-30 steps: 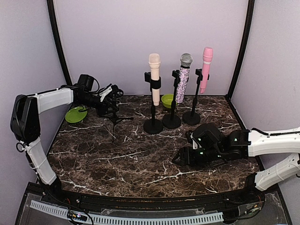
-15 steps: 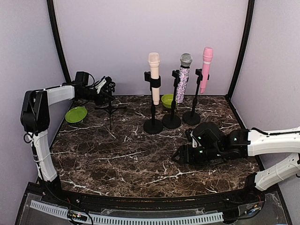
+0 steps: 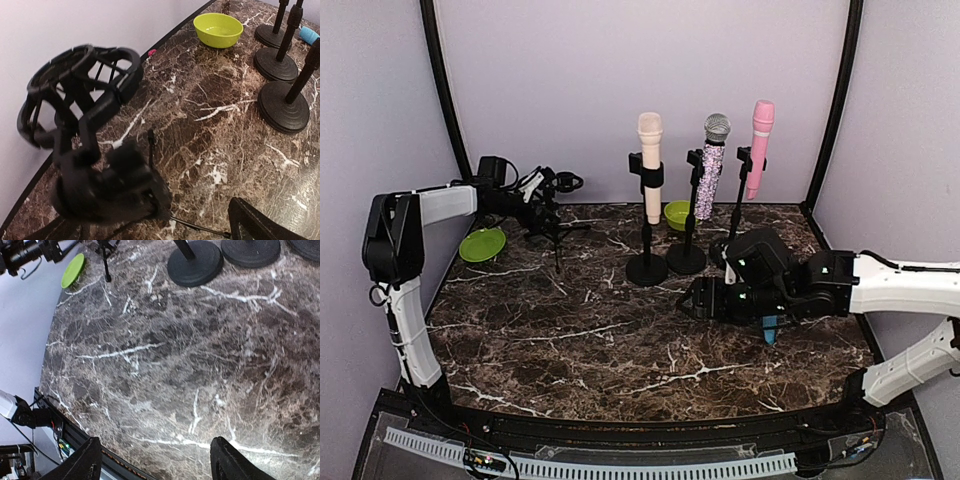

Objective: Remove the microphone from the stand

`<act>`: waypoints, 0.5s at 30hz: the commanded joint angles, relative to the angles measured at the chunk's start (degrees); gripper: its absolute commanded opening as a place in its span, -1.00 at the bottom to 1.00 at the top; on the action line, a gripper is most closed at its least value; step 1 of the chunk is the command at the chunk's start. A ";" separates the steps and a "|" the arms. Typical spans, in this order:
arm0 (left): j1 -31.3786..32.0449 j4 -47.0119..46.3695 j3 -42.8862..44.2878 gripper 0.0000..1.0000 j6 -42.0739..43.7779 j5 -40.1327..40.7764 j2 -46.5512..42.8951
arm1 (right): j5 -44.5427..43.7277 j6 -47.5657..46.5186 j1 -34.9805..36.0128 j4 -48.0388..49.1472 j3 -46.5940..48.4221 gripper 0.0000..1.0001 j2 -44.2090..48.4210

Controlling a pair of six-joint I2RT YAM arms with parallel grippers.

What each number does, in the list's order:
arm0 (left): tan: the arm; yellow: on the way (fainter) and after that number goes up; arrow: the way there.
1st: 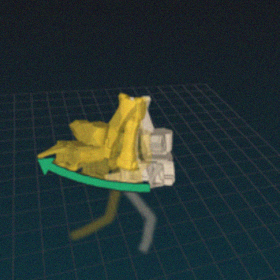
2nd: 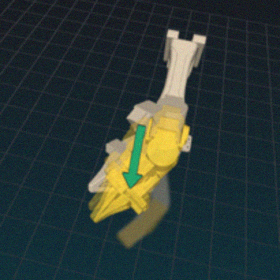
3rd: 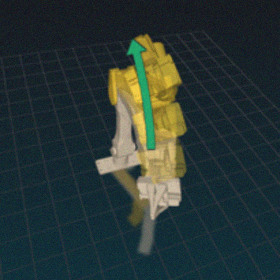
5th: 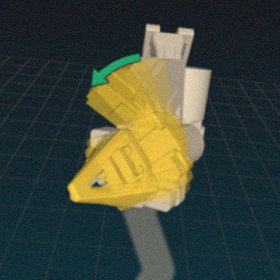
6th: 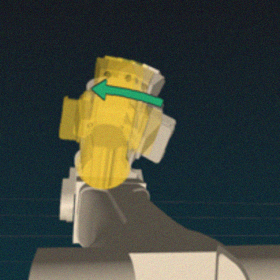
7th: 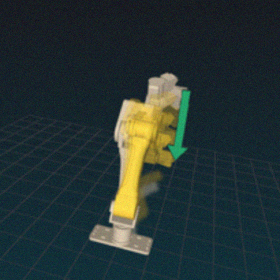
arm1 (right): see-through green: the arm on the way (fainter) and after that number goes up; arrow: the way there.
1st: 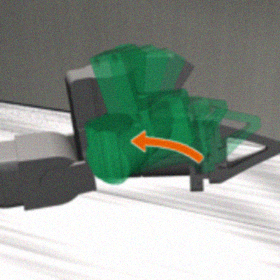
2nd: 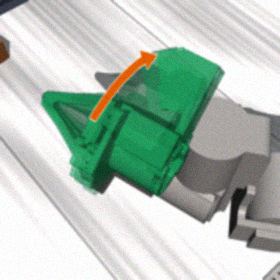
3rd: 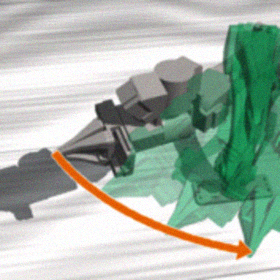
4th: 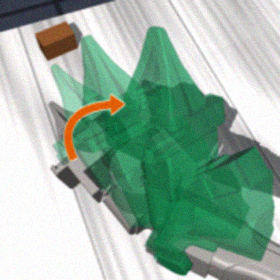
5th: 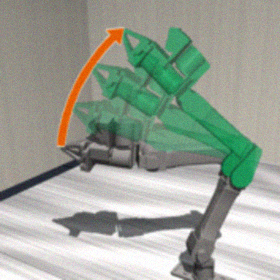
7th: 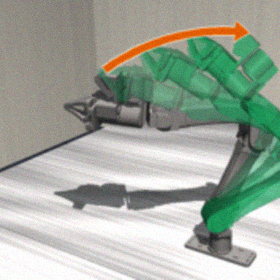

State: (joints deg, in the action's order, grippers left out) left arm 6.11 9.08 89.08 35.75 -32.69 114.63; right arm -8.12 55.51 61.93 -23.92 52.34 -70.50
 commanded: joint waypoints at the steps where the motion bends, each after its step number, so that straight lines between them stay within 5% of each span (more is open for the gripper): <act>1: -0.04 3.83 -5.16 0.98 -1.12 1.06 -8.21 | -7.74 -6.84 -0.88 -2.82 9.76 0.53 -3.63; 9: -0.32 15.08 -12.95 0.98 -7.35 5.73 -21.85 | -11.70 -21.71 -5.91 -6.75 34.32 0.55 -15.29; 15: -0.61 20.99 -19.10 0.98 -11.06 -1.52 -33.20 | -12.93 -31.09 -10.35 -9.67 49.03 0.56 -25.12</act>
State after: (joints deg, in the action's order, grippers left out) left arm 5.82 23.22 73.32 28.29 -29.15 87.53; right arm -18.44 33.63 53.60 -30.61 94.37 -90.56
